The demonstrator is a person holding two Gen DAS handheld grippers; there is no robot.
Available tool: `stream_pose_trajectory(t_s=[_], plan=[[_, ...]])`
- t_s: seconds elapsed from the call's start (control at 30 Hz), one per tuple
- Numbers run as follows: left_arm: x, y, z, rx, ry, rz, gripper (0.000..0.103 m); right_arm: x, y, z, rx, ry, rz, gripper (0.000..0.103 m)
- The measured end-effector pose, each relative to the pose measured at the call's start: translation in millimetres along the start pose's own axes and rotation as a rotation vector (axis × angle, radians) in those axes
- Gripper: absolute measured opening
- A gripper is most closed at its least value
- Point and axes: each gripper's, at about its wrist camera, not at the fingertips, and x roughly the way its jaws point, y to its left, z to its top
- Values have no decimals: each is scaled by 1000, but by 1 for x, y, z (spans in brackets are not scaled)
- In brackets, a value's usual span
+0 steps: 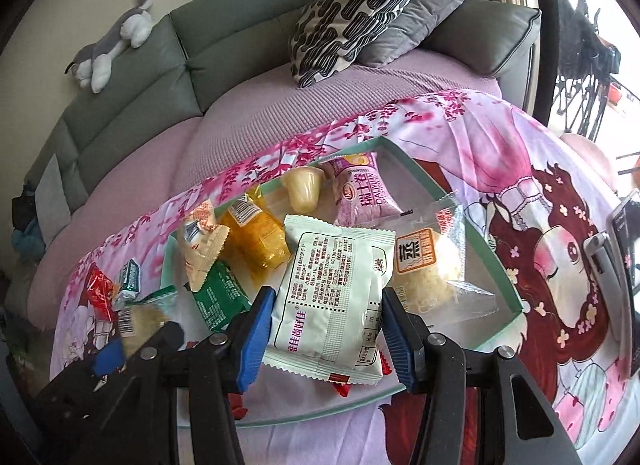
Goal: Organize snacks
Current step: 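Carry the cake over the tray with the left tool while the right tool carries the white packet, then lower and release the cake with the left tool while the right tool releases the white packet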
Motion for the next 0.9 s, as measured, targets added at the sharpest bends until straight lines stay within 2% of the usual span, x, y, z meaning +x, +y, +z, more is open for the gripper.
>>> stream_pose_trajectory(t_s=[0.63, 0.73, 0.8, 0.9], plan=[[18, 10, 0, -20, -4, -31, 53, 11, 14, -3, -48, 28, 10, 56], [20, 10, 0, -23, 9, -25, 55, 11, 14, -3, -44, 29, 8, 56], [19, 11, 1, -25, 10, -15, 62, 11, 14, -3, -40, 31, 2, 56], [16, 14, 2, -29, 1, -5, 64, 13, 13, -3, -41, 37, -11, 56]])
